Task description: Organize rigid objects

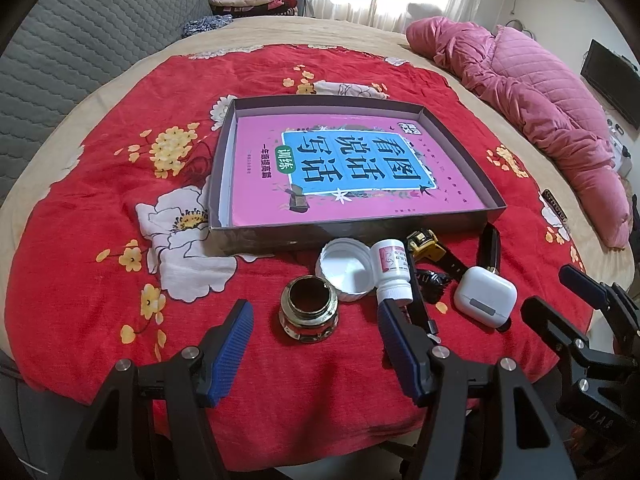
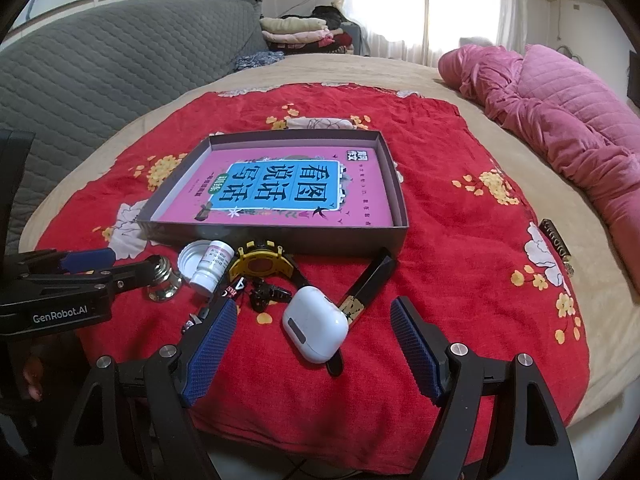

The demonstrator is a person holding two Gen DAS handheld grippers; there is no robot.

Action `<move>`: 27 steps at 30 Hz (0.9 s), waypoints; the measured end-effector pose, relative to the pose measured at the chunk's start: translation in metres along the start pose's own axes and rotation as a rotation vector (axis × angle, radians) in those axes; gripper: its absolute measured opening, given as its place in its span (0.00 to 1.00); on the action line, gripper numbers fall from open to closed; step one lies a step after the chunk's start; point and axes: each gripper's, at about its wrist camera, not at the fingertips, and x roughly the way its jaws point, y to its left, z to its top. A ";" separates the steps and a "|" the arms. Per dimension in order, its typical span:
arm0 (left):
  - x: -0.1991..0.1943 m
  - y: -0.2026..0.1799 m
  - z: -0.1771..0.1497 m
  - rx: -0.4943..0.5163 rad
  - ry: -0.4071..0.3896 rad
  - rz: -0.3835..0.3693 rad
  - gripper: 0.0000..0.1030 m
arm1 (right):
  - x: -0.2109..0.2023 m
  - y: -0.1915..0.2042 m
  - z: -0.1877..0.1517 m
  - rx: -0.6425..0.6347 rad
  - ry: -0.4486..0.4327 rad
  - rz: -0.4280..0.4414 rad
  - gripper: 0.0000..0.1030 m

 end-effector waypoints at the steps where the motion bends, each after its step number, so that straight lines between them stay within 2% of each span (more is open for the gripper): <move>1: 0.001 0.001 0.000 -0.001 0.001 0.002 0.62 | 0.001 -0.002 0.000 0.006 0.003 0.003 0.78; 10: 0.011 0.008 -0.002 -0.026 0.025 0.011 0.62 | 0.007 -0.011 -0.001 0.004 0.024 0.001 0.78; 18: 0.021 0.012 -0.006 -0.028 0.055 0.029 0.62 | 0.020 0.000 -0.006 -0.129 0.086 0.019 0.78; 27: 0.032 0.015 -0.009 -0.026 0.084 0.021 0.62 | 0.037 0.019 -0.011 -0.277 0.105 -0.053 0.78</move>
